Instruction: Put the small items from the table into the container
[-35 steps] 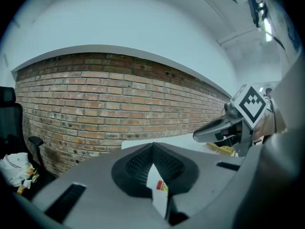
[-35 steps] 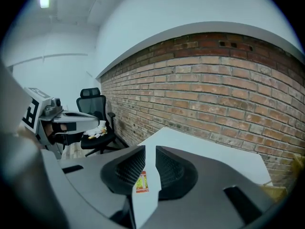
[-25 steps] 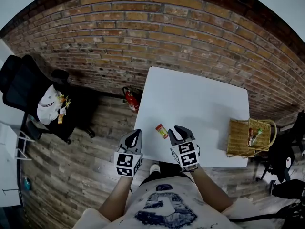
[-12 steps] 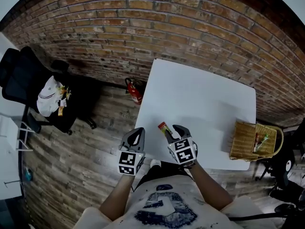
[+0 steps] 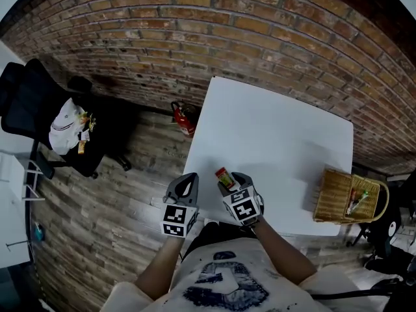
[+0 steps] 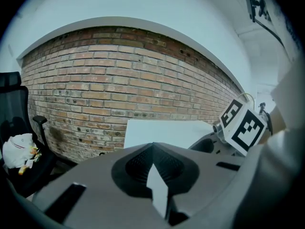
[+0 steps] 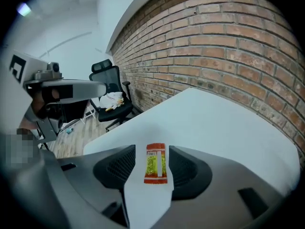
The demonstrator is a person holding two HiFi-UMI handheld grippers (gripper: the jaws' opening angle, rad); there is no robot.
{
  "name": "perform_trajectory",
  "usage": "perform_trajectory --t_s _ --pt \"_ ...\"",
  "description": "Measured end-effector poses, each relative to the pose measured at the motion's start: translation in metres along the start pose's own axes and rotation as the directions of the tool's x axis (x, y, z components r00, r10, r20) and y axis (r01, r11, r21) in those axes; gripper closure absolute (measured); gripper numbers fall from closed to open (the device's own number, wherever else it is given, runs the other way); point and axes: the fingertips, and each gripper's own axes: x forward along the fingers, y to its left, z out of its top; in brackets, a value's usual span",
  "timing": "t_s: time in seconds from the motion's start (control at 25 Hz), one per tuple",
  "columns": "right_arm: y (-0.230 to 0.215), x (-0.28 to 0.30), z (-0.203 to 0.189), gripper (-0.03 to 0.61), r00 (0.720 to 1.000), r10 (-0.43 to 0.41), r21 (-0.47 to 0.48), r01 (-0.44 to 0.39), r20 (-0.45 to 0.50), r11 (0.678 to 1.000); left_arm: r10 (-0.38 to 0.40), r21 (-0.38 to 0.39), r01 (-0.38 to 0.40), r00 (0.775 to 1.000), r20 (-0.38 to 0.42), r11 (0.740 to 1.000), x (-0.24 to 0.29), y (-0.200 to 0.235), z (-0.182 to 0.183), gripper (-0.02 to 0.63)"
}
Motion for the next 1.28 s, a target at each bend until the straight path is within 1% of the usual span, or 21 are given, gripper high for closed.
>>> perform_trajectory --t_s 0.08,0.56,0.76,1.08,1.28 --pt "0.001 0.003 -0.003 0.368 1.0 -0.001 -0.007 0.001 -0.024 1.0 0.001 -0.004 -0.001 1.0 -0.015 1.0 0.003 0.0 -0.003 0.566" --pt "-0.004 0.029 -0.024 0.37 0.992 0.0 -0.02 -0.002 -0.126 1.0 0.011 -0.028 -0.012 0.999 -0.03 1.0 0.021 0.009 -0.001 0.566" --pt "-0.005 0.034 -0.029 0.37 0.989 0.004 -0.025 -0.008 -0.146 1.0 0.013 -0.035 -0.014 1.0 -0.028 0.999 0.025 0.012 -0.002 0.566" --pt "-0.004 0.037 -0.031 0.371 0.987 -0.024 -0.075 0.012 -0.16 0.997 0.011 -0.033 -0.012 1.0 -0.027 0.999 0.027 0.01 -0.002 0.566" --pt "-0.001 0.036 -0.031 0.405 0.985 -0.028 -0.097 0.012 -0.168 0.995 0.007 -0.021 -0.007 1.0 -0.017 1.0 0.026 0.005 0.004 0.566"
